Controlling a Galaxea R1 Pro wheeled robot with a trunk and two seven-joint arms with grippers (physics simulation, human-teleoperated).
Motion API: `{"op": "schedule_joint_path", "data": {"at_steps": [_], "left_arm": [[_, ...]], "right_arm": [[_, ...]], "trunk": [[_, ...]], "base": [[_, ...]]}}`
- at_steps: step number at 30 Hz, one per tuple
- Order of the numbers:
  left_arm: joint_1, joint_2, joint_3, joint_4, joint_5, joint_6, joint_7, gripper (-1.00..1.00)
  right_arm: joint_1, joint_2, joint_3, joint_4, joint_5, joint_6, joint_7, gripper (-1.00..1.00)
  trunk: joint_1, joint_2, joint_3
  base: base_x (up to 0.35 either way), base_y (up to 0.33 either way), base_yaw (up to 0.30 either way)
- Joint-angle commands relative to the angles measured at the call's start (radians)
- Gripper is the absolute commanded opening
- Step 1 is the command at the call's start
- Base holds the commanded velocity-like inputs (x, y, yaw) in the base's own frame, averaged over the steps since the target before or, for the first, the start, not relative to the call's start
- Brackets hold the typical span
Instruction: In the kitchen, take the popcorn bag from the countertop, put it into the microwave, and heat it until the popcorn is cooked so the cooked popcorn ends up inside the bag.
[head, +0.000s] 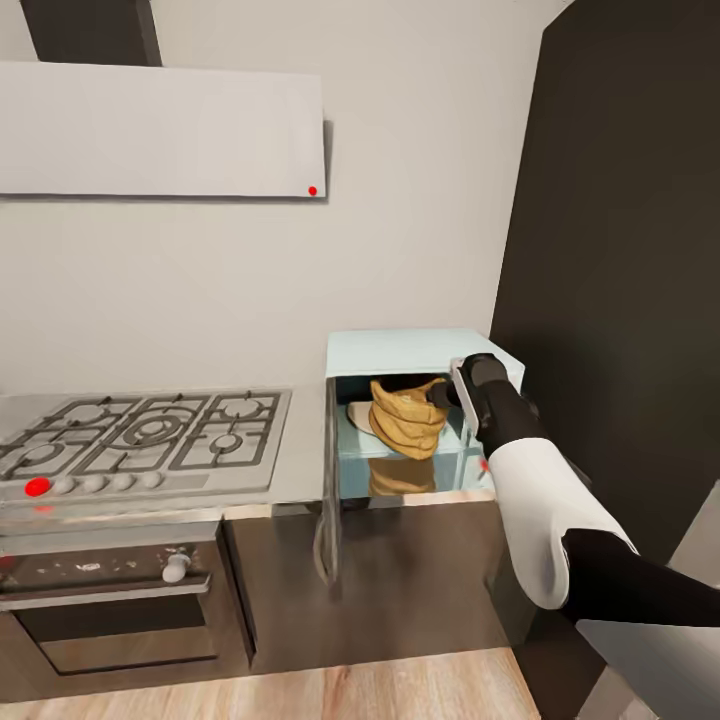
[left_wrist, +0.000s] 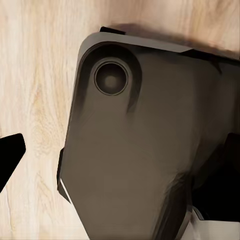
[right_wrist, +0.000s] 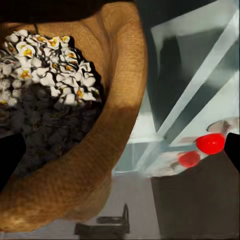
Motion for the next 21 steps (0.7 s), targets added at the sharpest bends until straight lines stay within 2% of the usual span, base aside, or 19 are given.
{"op": "schedule_joint_path", "data": {"at_steps": [1,5,8,11,17,18,21], "left_arm": [[0.000,0.000,0.002,0.000,0.005,-0.002,0.000,1.00],[0.000,0.000,0.002,0.000,0.005,-0.002,0.000,1.00],[0.000,0.000,0.002,0.000,0.005,-0.002,0.000,1.00],[0.000,0.000,0.002,0.000,0.005,-0.002,0.000,1.00],[0.000,0.000,0.002,0.000,0.005,-0.002,0.000,1.00],[0.000,0.000,0.002,0.000,0.005,-0.002,0.000,1.00],[0.000,0.000,0.001,0.000,0.005,-0.002,0.000,1.00]], "right_arm": [[-0.001,0.001,-0.004,-0.005,-0.001,0.000,0.000,1.00],[-0.001,0.002,-0.005,-0.068,-0.004,-0.013,0.002,1.00],[-0.001,0.006,-0.006,-0.184,-0.006,-0.014,0.002,1.00],[-0.001,0.010,-0.006,-0.252,-0.020,-0.002,0.001,1.00],[0.008,0.010,-0.006,-0.238,-0.028,-0.007,0.004,1.00],[0.029,0.010,-0.006,-0.230,-0.028,-0.011,0.003,1.00],[0.148,0.010,-0.005,-0.212,-0.026,-0.046,0.001,1.00]], "trunk": [[-0.001,-0.001,-0.001],[-0.001,-0.001,-0.001],[-0.001,-0.001,-0.001],[-0.001,-0.001,-0.001],[-0.001,-0.001,-0.001],[-0.001,-0.001,-0.001],[-0.001,-0.001,-0.001]], "base": [[-0.340,0.000,0.000],[-0.339,0.000,0.000],[-0.324,0.000,0.000],[-0.314,0.000,0.000],[-0.247,0.000,0.000],[-0.056,0.000,0.000],[-0.017,0.000,0.000]]}}
